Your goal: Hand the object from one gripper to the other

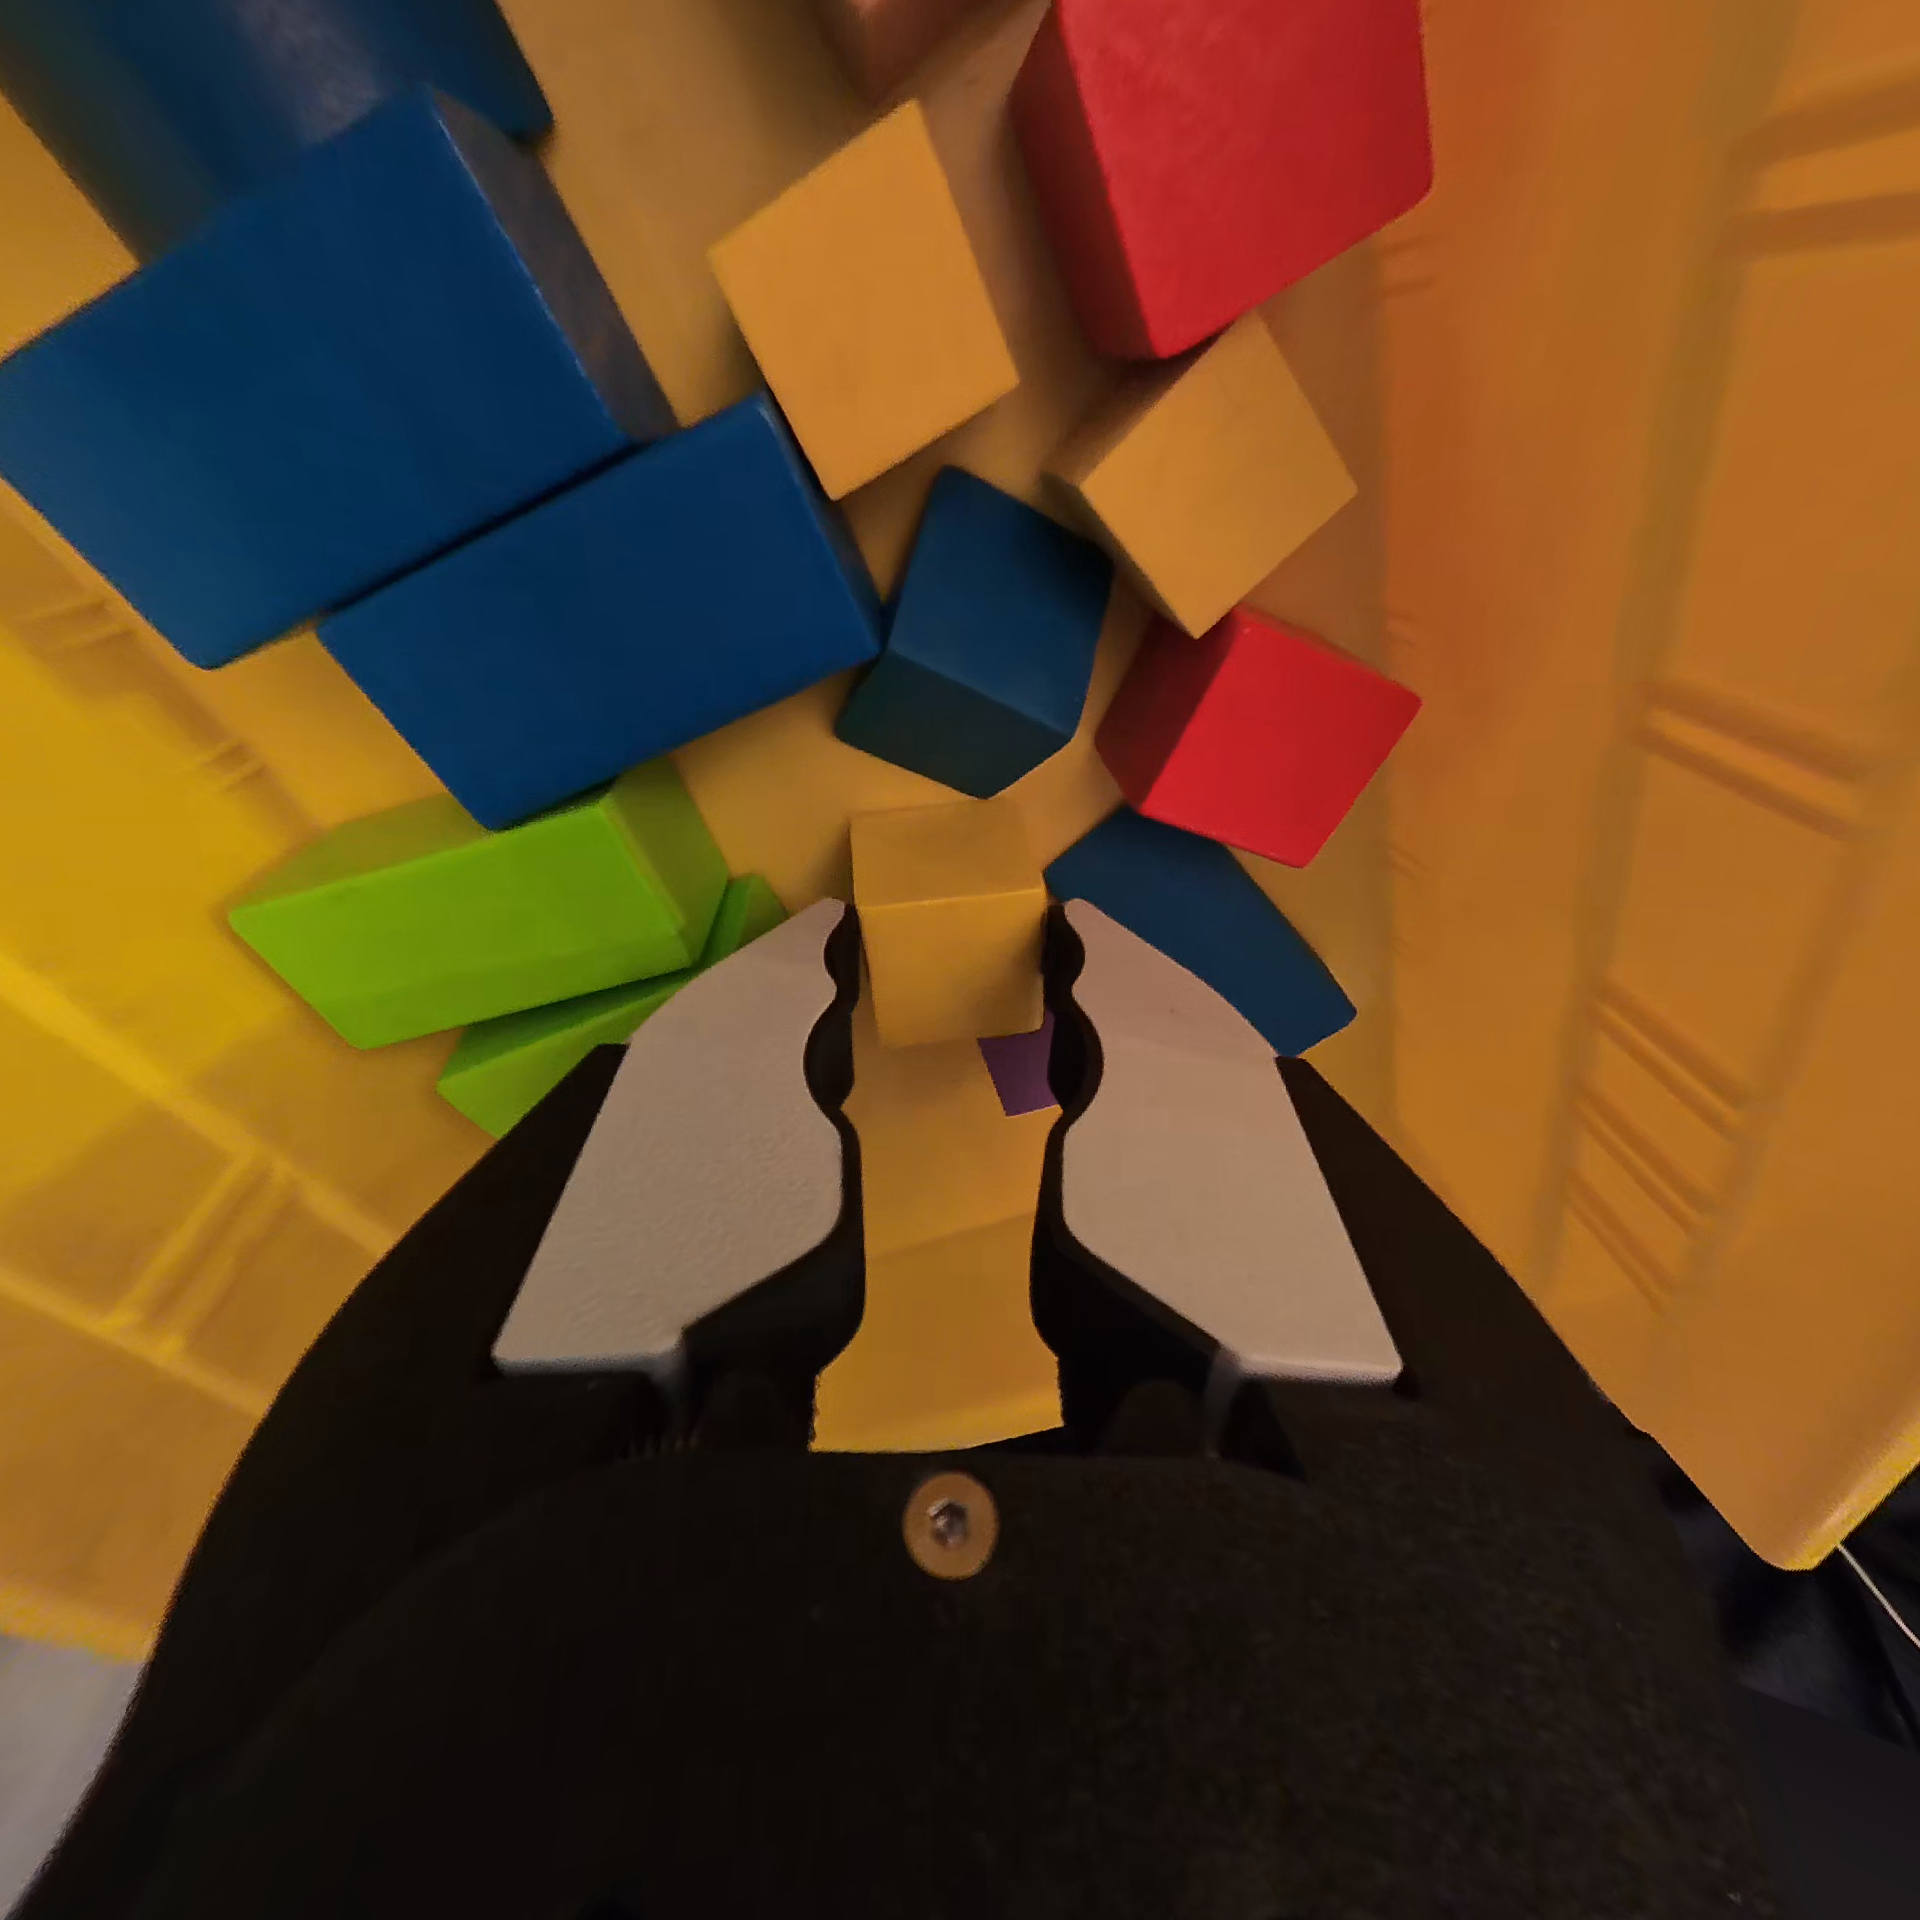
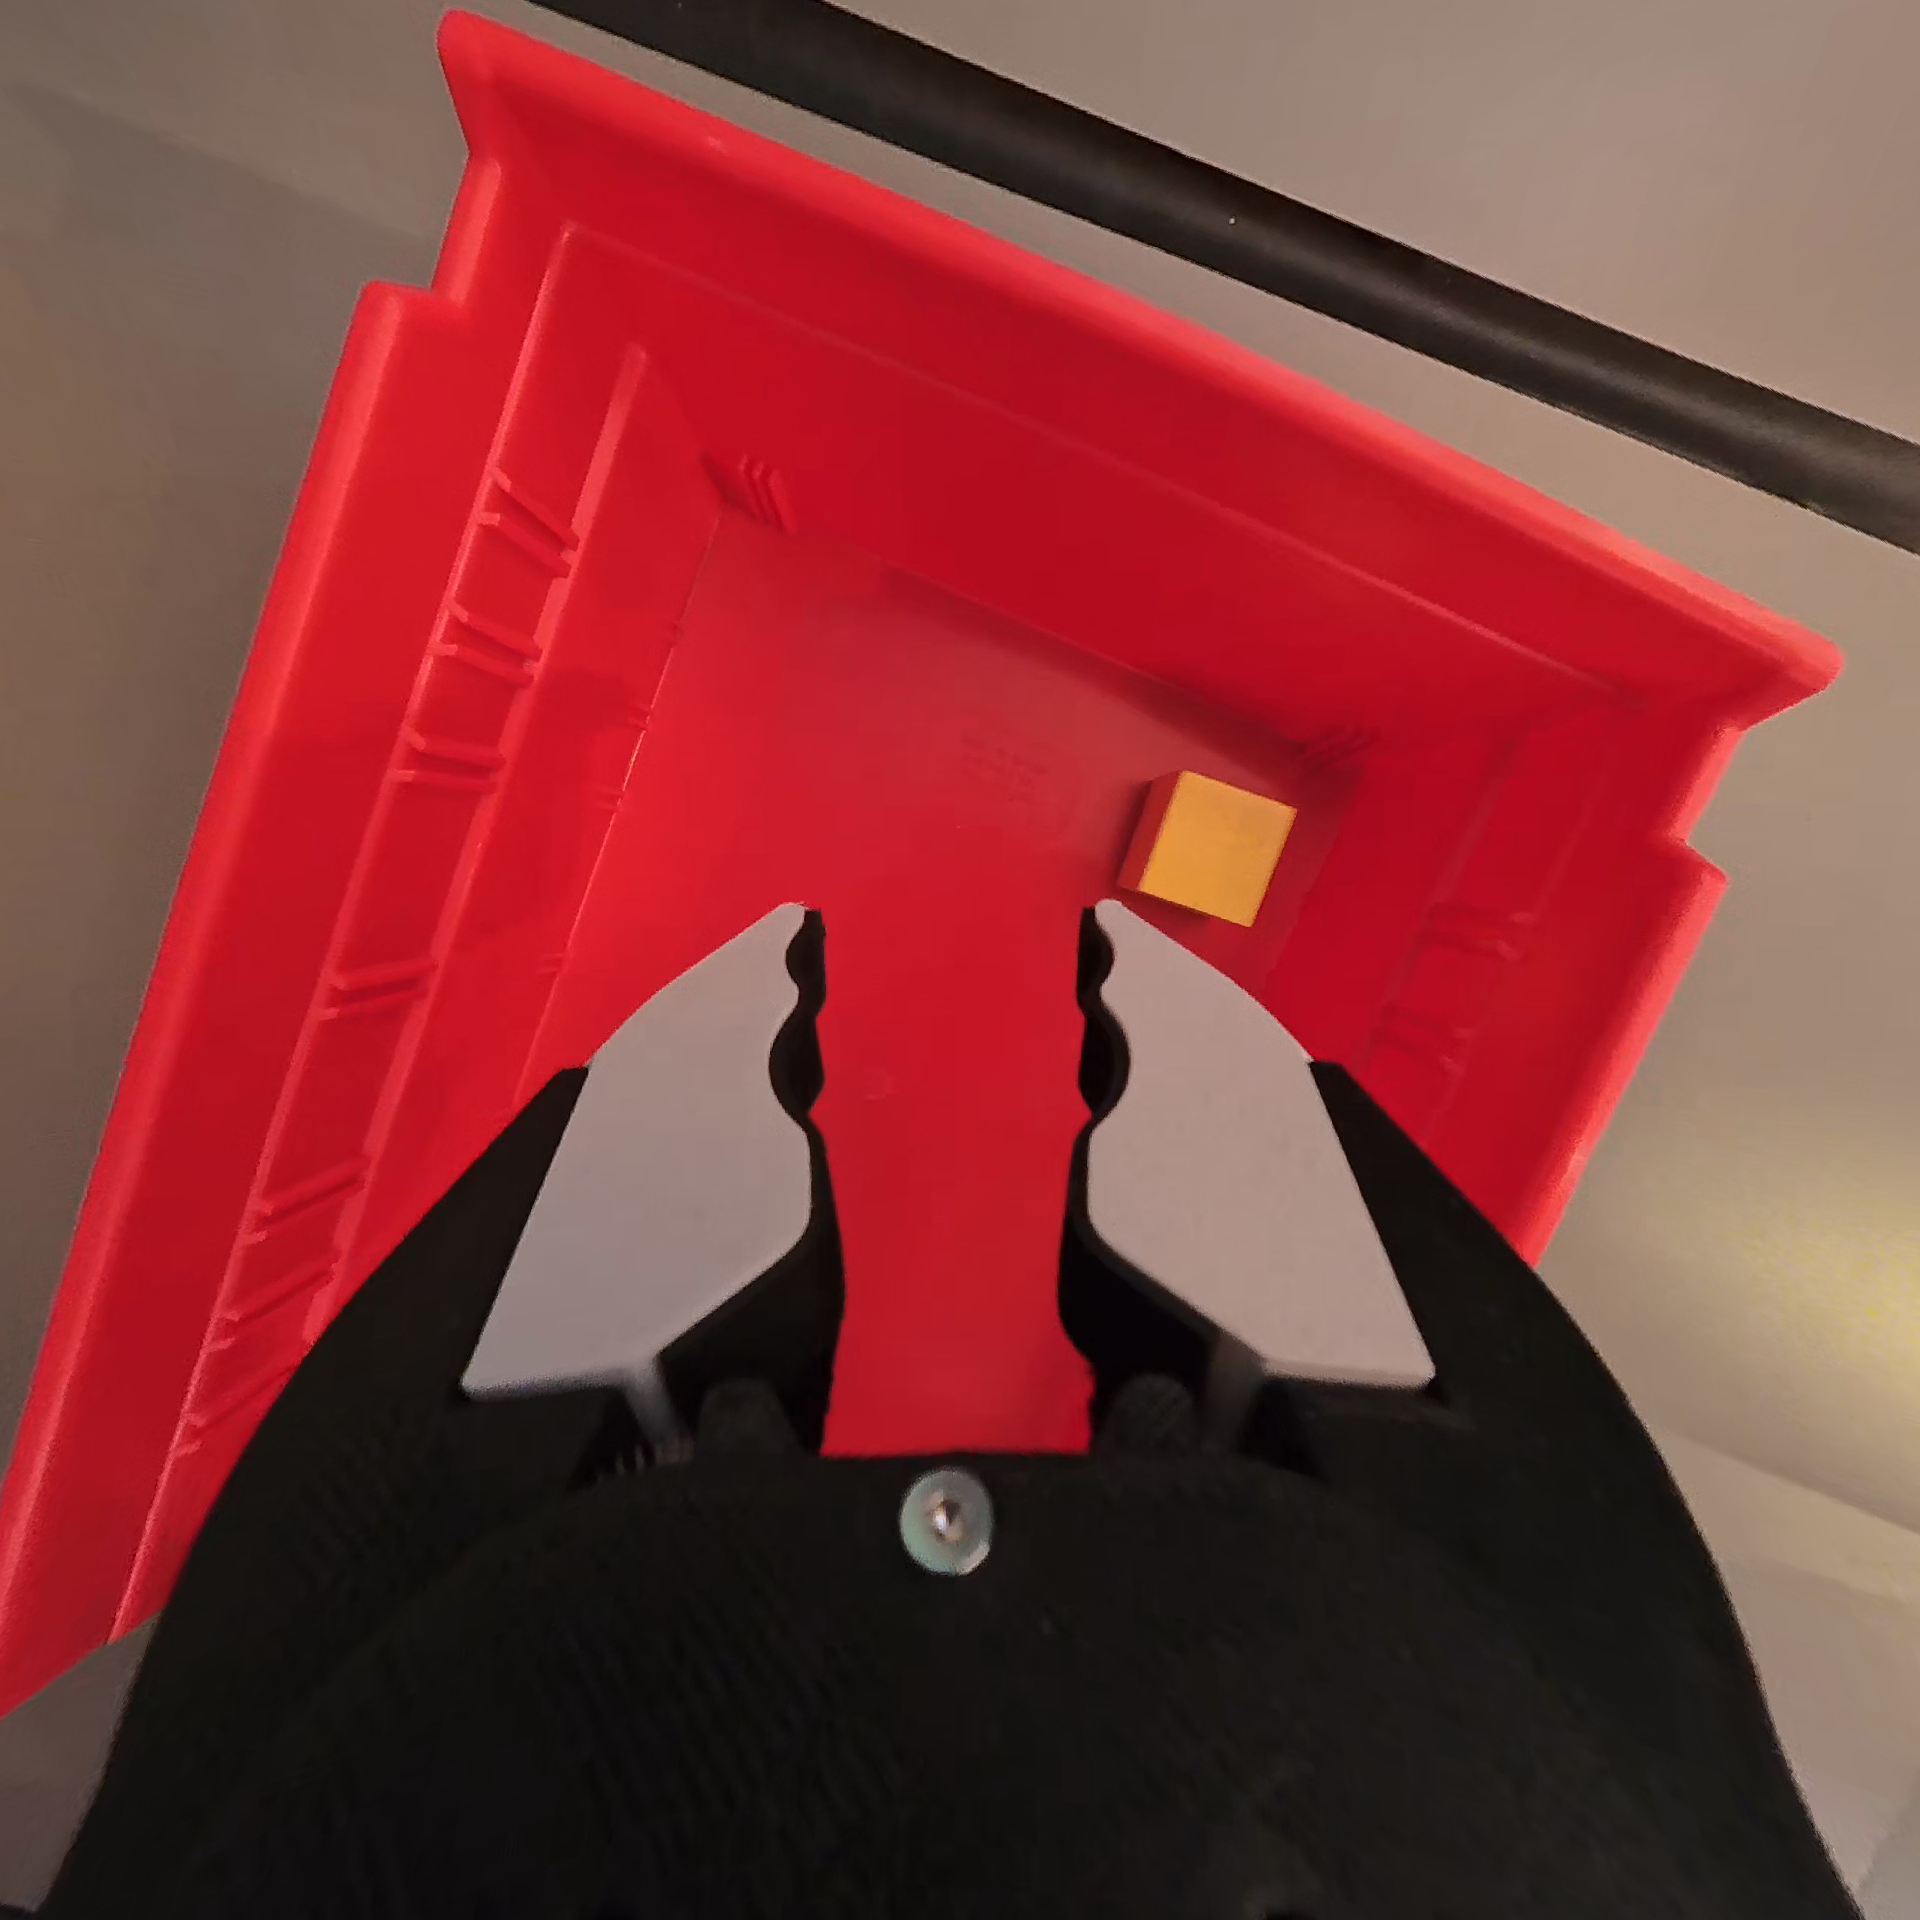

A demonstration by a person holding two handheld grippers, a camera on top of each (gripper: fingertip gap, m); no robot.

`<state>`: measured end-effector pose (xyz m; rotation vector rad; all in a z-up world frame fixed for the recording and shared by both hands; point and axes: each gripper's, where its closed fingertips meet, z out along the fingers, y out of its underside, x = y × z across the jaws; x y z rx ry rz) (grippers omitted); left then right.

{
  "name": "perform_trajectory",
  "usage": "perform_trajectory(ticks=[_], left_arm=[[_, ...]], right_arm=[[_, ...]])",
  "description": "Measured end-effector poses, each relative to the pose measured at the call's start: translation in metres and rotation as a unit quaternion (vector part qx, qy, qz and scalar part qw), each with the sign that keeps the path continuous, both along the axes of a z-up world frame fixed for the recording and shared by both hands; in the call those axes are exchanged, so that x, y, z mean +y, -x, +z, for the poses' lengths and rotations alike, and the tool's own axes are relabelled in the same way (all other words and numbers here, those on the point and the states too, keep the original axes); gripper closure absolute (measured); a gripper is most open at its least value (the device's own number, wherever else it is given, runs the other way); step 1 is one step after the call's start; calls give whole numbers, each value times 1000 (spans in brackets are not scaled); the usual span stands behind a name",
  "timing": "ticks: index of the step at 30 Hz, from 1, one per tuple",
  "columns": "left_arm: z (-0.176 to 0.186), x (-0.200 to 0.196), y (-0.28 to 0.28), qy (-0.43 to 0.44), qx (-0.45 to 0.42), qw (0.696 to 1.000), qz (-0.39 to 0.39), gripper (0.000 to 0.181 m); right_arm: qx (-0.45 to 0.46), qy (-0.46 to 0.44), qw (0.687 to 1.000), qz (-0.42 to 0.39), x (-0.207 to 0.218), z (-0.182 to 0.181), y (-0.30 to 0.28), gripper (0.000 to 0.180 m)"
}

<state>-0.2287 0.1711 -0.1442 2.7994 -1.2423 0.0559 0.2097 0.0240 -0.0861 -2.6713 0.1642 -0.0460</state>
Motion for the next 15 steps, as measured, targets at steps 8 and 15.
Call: perform_trajectory(ticks=[8, 15], left_arm=[[55, 5, -7, -57, -111, 992, -4, 148], [185, -54, -73, -40, -478, 869, -124, 148]], right_arm=[[-25, -18, 999, 17, 4, 14, 5, 133], [-171, -254, 935, 181, 42, 117, 81, 138]])
